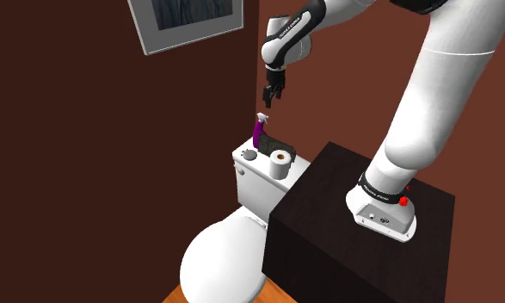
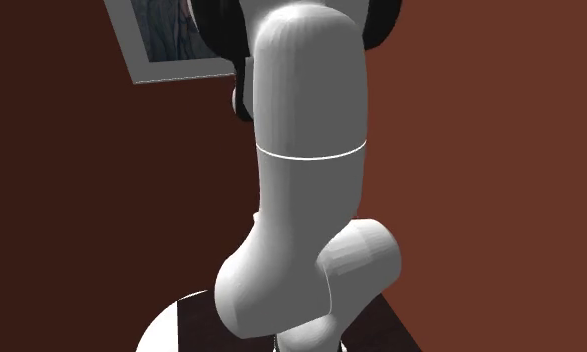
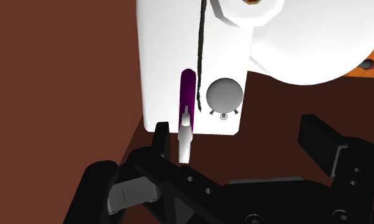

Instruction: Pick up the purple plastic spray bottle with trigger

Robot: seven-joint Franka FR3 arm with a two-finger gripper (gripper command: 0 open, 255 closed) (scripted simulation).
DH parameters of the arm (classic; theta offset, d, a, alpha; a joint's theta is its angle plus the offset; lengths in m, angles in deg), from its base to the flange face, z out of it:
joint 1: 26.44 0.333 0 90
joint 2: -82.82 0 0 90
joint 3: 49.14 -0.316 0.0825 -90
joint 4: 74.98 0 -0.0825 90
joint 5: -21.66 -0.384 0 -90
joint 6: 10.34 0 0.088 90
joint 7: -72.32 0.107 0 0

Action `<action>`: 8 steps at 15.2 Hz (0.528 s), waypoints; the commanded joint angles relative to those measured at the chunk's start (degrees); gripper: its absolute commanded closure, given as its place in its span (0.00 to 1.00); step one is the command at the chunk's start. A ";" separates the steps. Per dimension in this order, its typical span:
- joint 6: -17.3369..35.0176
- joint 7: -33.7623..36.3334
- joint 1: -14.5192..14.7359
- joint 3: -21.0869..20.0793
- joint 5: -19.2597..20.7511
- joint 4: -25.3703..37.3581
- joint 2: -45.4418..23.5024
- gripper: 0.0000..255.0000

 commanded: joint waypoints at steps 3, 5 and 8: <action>3.35 -2.41 -1.19 -0.59 -3.03 6.00 -9.38 0.00; 4.49 -3.51 -2.05 -1.06 -4.34 9.38 -13.91 0.00; 5.53 -4.63 -3.31 -1.81 -5.71 14.14 -19.68 0.00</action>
